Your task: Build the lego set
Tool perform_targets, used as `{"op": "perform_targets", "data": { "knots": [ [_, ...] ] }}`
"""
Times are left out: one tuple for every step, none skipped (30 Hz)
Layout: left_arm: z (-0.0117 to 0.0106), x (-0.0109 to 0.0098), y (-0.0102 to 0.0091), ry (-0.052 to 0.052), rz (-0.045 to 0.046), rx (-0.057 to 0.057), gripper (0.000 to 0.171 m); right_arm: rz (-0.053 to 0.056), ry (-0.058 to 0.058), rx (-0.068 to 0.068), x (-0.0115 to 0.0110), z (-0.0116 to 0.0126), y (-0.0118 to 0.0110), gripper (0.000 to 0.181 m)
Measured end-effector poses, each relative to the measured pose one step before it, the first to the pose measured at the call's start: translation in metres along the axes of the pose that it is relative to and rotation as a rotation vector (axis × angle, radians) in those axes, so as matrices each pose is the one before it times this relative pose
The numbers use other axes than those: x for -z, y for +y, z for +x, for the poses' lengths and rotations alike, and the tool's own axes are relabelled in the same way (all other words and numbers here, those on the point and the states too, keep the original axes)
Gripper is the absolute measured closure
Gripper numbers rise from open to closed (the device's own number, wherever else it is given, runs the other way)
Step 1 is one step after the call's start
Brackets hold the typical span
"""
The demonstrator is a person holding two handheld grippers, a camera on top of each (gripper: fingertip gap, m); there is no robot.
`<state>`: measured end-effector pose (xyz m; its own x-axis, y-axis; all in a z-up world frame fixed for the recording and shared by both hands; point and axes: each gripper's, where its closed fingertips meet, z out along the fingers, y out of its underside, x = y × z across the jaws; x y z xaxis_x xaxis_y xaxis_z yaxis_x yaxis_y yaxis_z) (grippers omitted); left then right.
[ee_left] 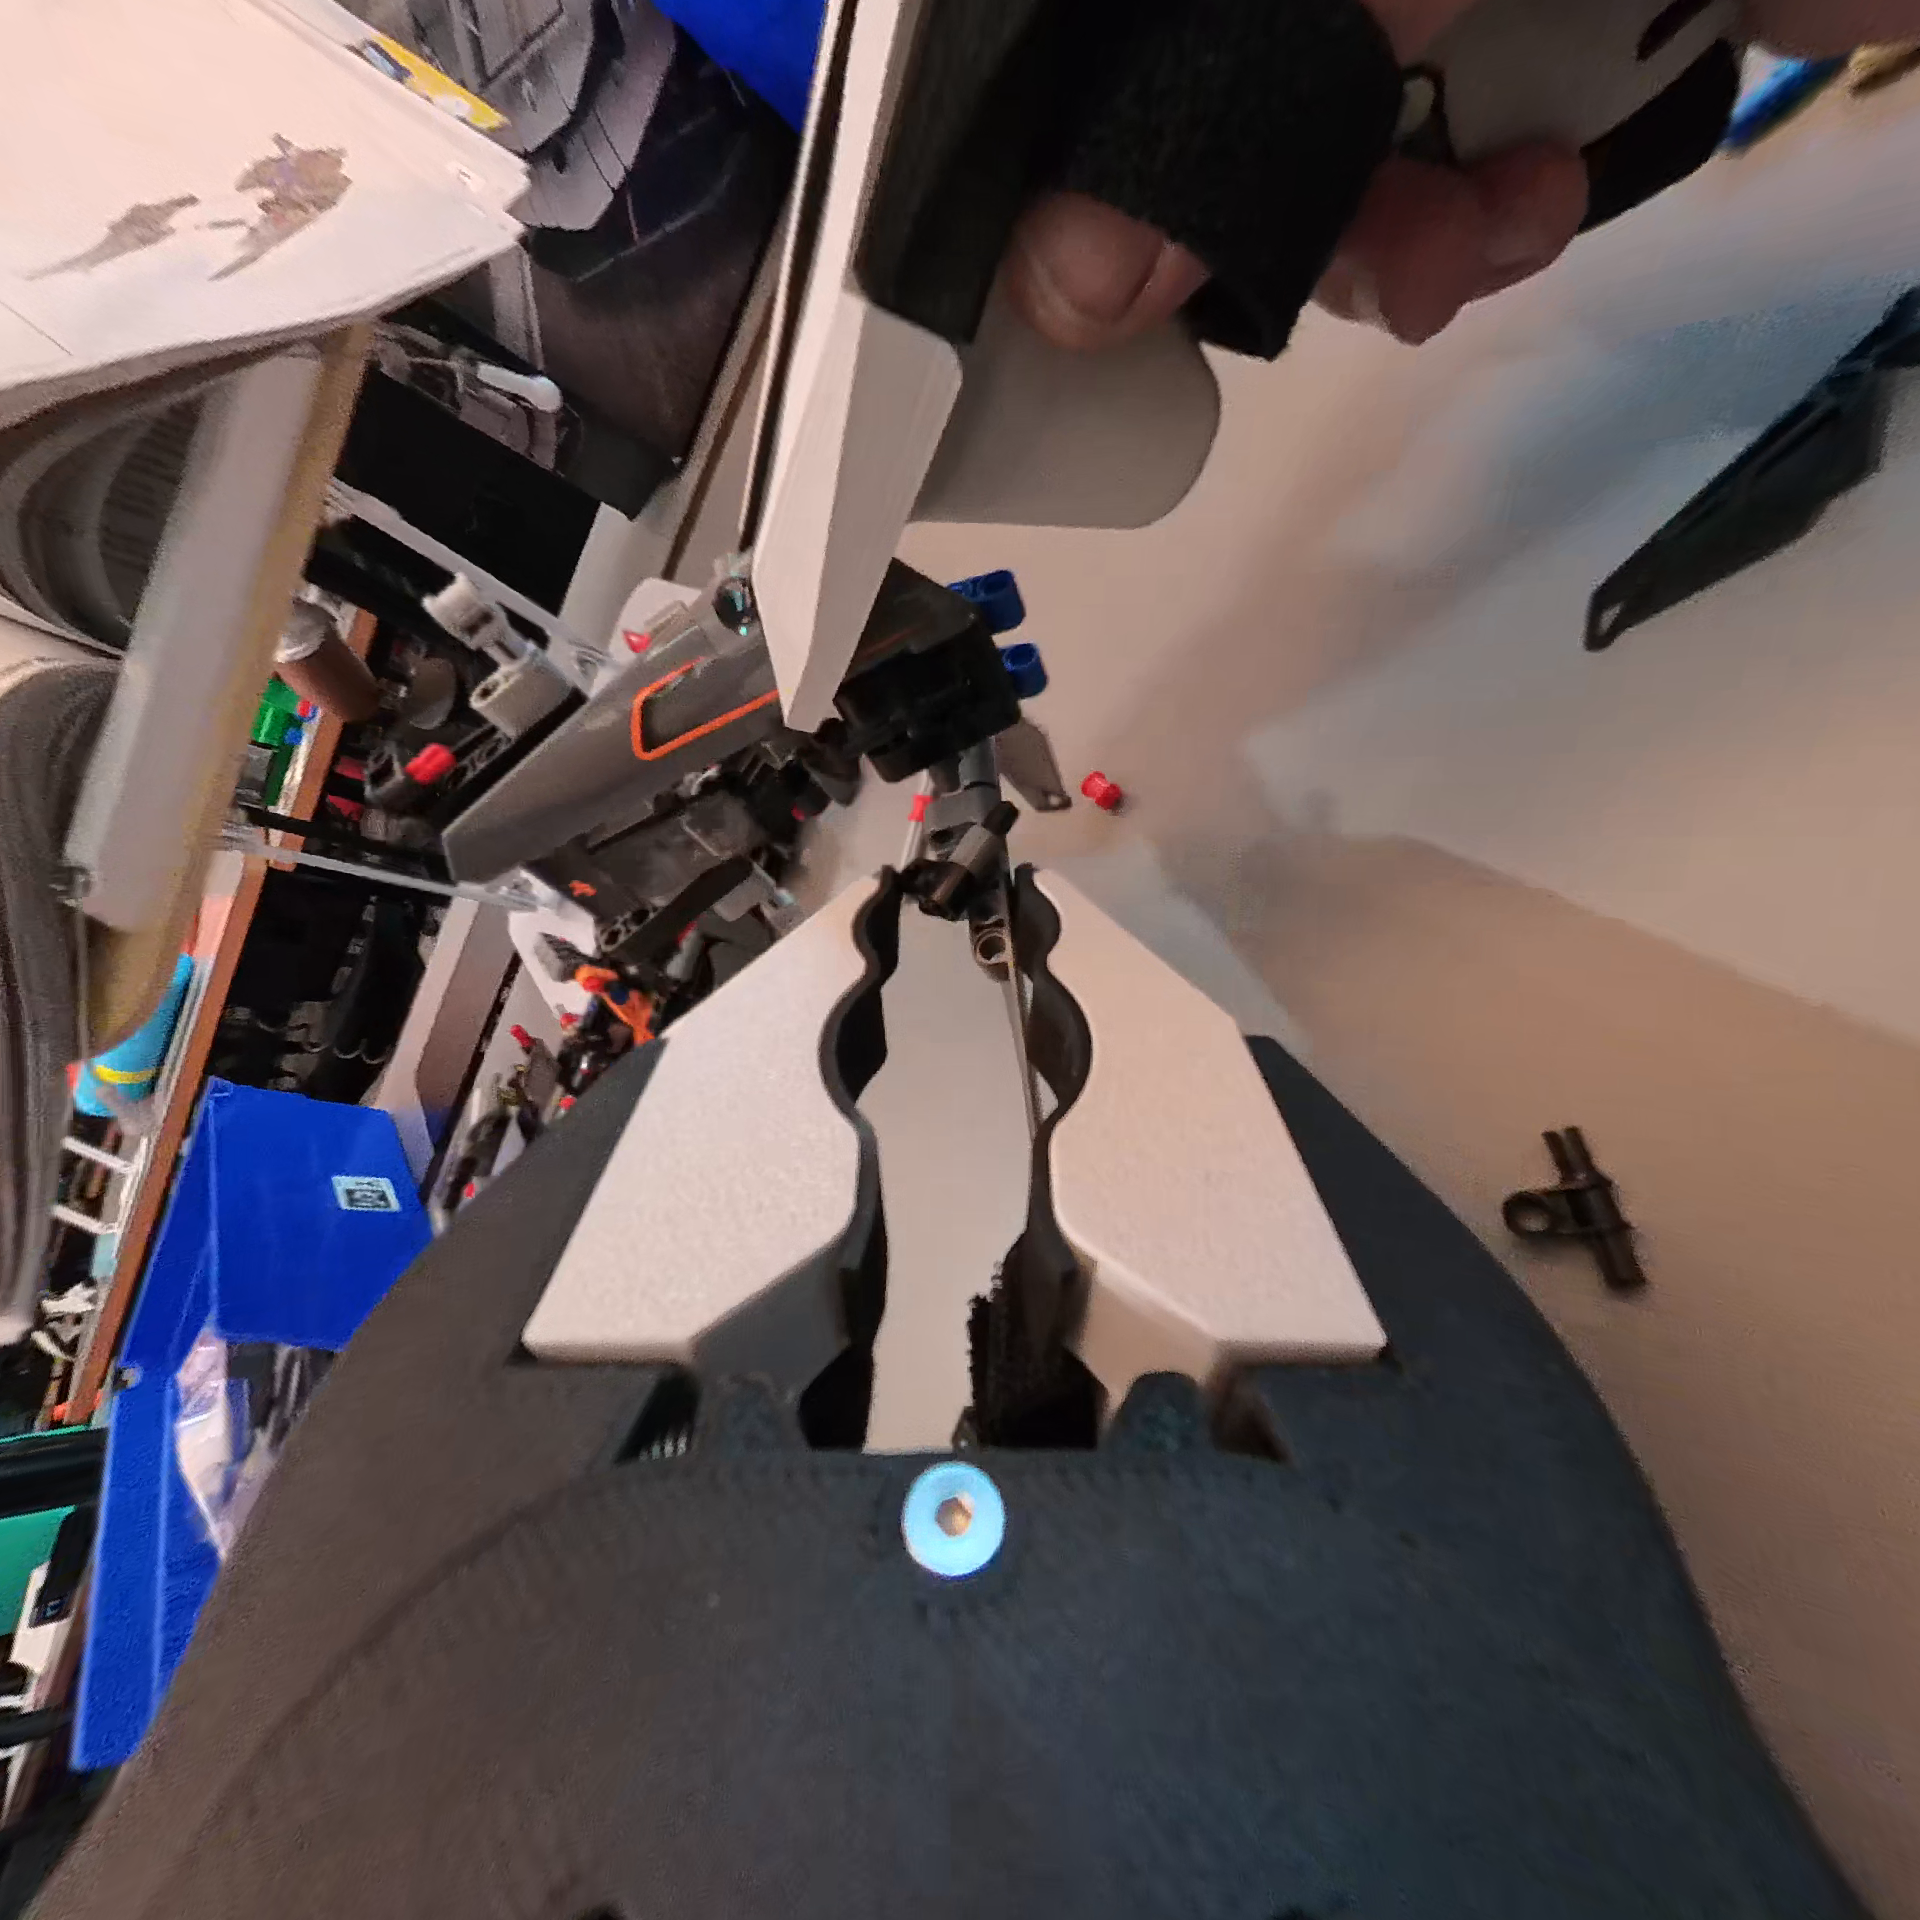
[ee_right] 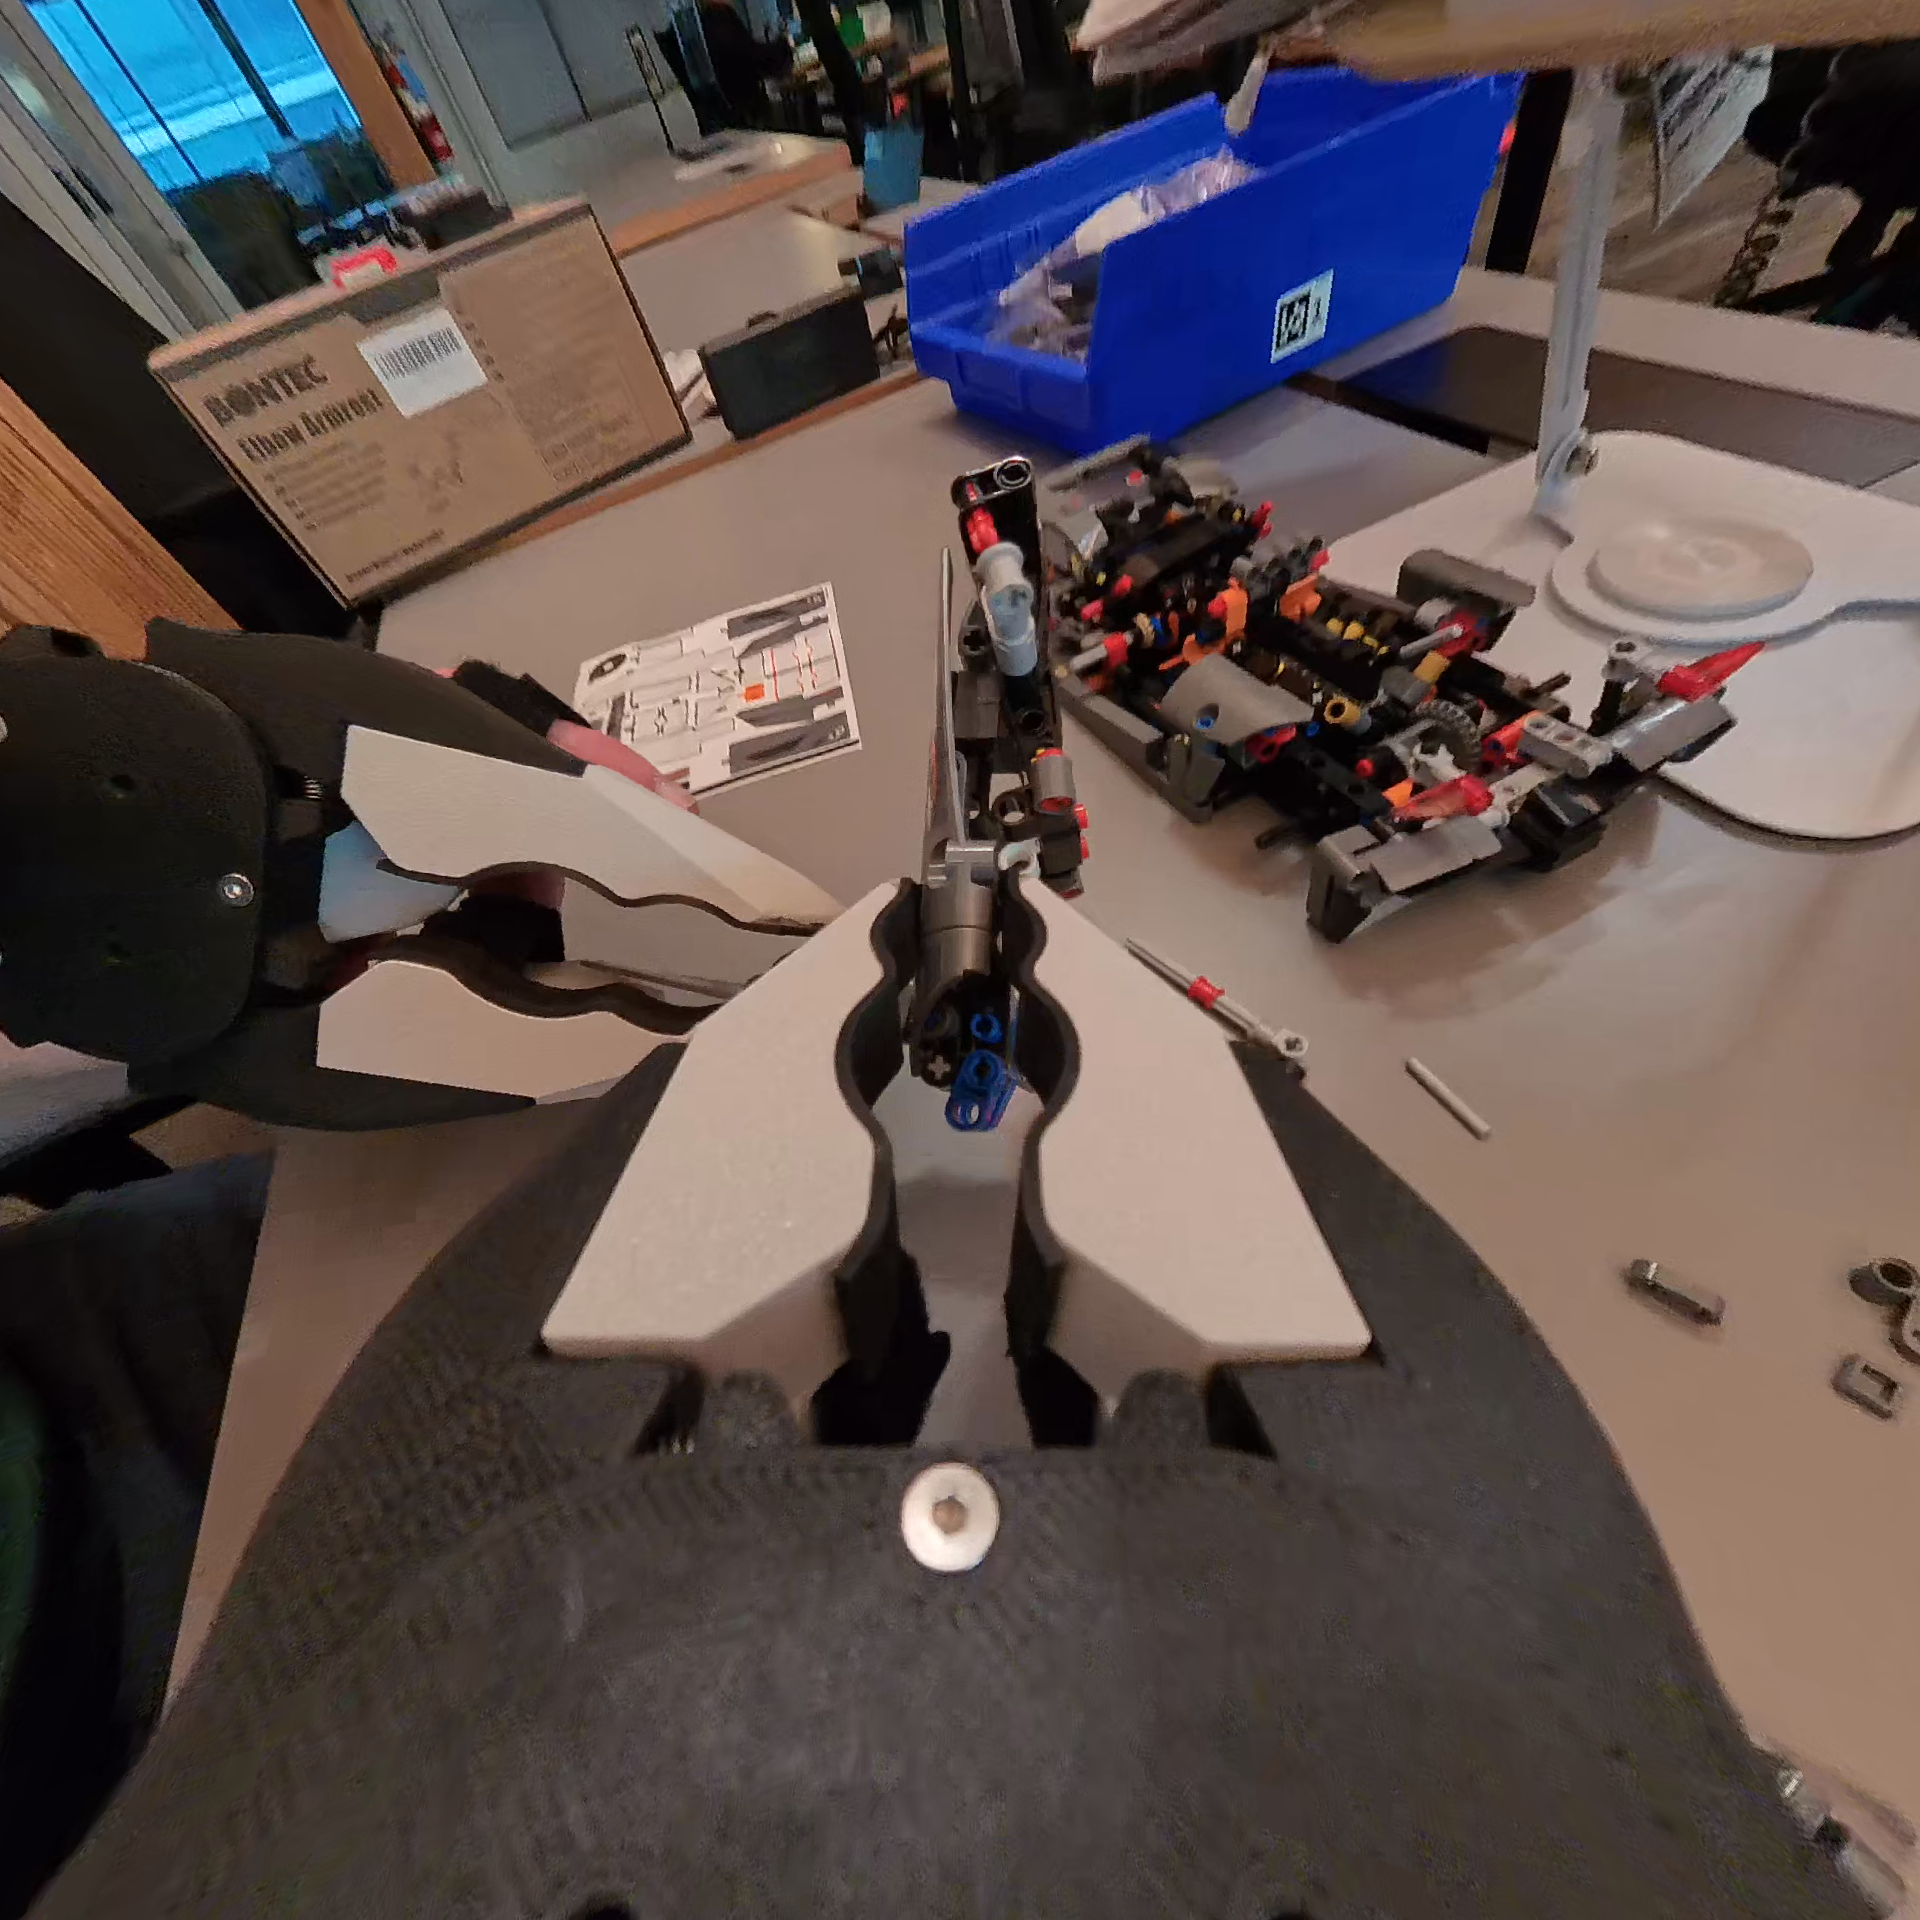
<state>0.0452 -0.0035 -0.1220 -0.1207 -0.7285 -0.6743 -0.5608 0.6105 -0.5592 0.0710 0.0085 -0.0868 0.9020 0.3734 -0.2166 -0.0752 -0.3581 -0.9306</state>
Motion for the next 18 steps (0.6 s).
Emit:
{"op": "perform_targets", "data": {
  "knots": [
    [-0.00252, 0.00144, -0.00276, -0.0066, 0.00541, -0.0037, 0.151, 0.0172, -0.0034, -0.0017, 0.00198, -0.00052, -0.00348, 0.168],
    [-0.0023, 0.0011, -0.0025, -0.007, 0.00511, -0.006, 0.151, 0.0187, -0.0041, -0.0008, 0.00195, -0.0006, -0.00371, 0.168],
    [-0.00208, 0.00103, -0.00287, -0.0065, 0.00681, -0.0056, 0.151, 0.0163, -0.0019, 0.0011, 0.00198, -0.00033, -0.00331, 0.168],
    [-0.00202, 0.00071, -0.0026, -0.0057, 0.00457, -0.0063, 0.151, 0.0132, -0.0005, 0.0015, 0.00188, -0.00006, -0.0027, 0.168],
    [-0.00184, 0.00064, -0.00215, -0.0058, 0.00209, -0.0082, 0.152, 0.0119, -0.0009, 0.0003, 0.00165, -0.00004, -0.00246, 0.168],
    [-0.00171, 0.00055, -0.00225, -0.0066, 0.00345, -0.0096, 0.152, 0.0129, -0.0013, 0.0, 0.00181, -0.00013, -0.00267, 0.168],
    [-0.00156, 0.00045, -0.00245, -0.0062, 0.00485, -0.0079, 0.152, 0.0117, -0.0009, 0.0006, 0.00175, -0.00009, -0.00256, 0.168],
    [-0.00141, 0.00046, -0.00228, -0.0044, 0.00417, -0.0061, 0.152, 0.0115, 0.0001, 0.001, 0.00176, -0.00014, -0.00251, 0.168],
    [-0.00163, 0.00061, -0.0025, -0.0058, 0.00477, -0.0075, 0.152, 0.0132, -0.0007, 0.001, 0.00174, -0.00031, -0.00284, 0.168],
    [-0.00151, 0.00063, -0.00243, -0.0057, 0.00419, -0.0077, 0.152, 0.0124, -0.0018, 0.001, 0.00176, -0.00045, -0.00267, 0.168],
    [-0.00149, 0.00055, -0.0023, -0.0051, 0.00423, -0.0063, 0.152, 0.0105, 0.0001, 0.0014, 0.00157, -0.00013, -0.0025, 0.168],
    [-0.00152, 0.00046, -0.00205, -0.0044, 0.00389, -0.0052, 0.152, 0.0092, -0.0001, 0.0009, 0.0014, -0.00016, -0.00217, 0.168],
    [-0.00148, 0.00039, -0.00166, -0.004, 0.00195, -0.0061, 0.152, 0.0084, -0.0007, -0.0006, 0.00119, -0.00009, -0.00197, 0.168],
    [-0.0014, 0.00029, -0.00145, -0.0048, 0.00161, -0.0066, 0.152, 0.0086, 0.0, -0.0002, 0.00131, -0.00013, -0.00195, 0.168],
    [-0.00127, 0.00015, -0.00148, -0.0034, 0.00194, -0.0063, 0.152, 0.006, 0.0009, 0.001, 0.00097, 0.00001, -0.00145, 0.168],
    [-0.00106, 0.00018, -0.00115, -0.0029, 0.00031, -0.0065, 0.152, 0.0054, 0.0018, 0.0011, 0.00092, 0.00017, -0.00139, 0.168],
    [-0.00087, 0.00005, -0.00141, -0.0035, 0.00191, -0.0064, 0.152, 0.0066, 0.0014, 0.0018, 0.00107, -0.00005, -0.00159, 0.168],
    [-0.00062, 0.00015, -0.0016, -0.0025, 0.00278, -0.0046, 0.152, 0.006, 0.0017, 0.0029, 0.00098, 0.00003, -0.00152, 0.168]
  ]
}}
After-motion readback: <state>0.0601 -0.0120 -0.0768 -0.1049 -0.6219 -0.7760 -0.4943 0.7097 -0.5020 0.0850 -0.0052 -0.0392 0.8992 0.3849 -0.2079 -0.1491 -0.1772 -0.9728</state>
